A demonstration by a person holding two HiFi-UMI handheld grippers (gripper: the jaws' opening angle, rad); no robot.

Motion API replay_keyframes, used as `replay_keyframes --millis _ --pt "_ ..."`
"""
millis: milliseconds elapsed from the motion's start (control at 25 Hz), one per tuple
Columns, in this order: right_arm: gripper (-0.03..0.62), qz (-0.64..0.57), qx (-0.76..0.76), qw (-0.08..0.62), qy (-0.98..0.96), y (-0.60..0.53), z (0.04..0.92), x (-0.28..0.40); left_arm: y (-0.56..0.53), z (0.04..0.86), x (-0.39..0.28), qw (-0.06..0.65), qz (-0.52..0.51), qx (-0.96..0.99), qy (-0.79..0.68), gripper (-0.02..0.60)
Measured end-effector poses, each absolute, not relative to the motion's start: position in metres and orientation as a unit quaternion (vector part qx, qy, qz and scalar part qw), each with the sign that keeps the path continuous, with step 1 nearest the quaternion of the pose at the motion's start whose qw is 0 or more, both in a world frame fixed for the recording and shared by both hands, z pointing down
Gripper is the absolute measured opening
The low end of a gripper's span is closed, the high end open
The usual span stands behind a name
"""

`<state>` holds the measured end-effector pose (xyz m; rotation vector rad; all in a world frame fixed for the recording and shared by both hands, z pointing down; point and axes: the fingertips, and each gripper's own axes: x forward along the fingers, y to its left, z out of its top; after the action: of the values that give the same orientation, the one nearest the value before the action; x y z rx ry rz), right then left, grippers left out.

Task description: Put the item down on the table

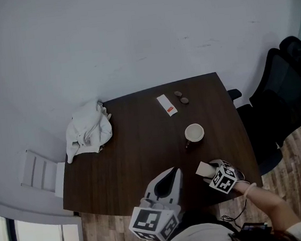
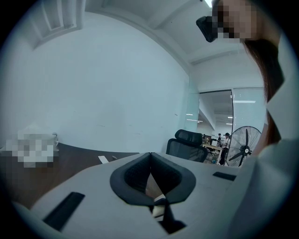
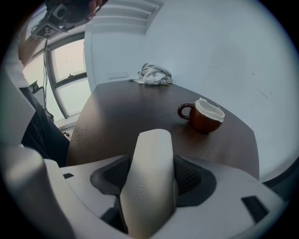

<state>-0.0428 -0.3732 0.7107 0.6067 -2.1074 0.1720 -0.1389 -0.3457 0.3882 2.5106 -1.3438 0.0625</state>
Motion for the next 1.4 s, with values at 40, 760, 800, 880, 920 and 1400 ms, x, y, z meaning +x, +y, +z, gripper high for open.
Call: replay_keyframes --millis 40,760,800,880,920,1400 --pt "0.302 0.072 0.245 0.455 -0.853 -0.373 0.713 -0.042 -0.346 0.388 -0.139 0.146 0.022 0.872 -0.467 0.02" --pt "0.321 0.14 0.235 0.445 -0.853 -0.373 0.721 -0.04 -0.346 0.389 -0.133 0.149 0.025 0.87 -0.469 0.02" --pt "0.329 0.139 0.234 0.445 -0.853 -0.373 0.721 -0.04 -0.346 0.388 -0.132 0.148 0.025 0.87 -0.47 0.02" --pt "0.333 0.14 0.235 0.444 -0.853 -0.372 0.72 -0.039 -0.345 0.387 -0.13 0.148 0.025 0.87 -0.471 0.018" --pt "0.333 0.141 0.236 0.441 -0.854 -0.372 0.719 -0.038 -0.344 0.387 -0.129 0.147 0.025 0.87 -0.47 0.018" --pt "0.283 0.168 0.324 0.342 -0.866 -0.379 0.668 -0.033 -0.334 0.384 -0.127 0.141 0.021 0.868 -0.475 0.018"
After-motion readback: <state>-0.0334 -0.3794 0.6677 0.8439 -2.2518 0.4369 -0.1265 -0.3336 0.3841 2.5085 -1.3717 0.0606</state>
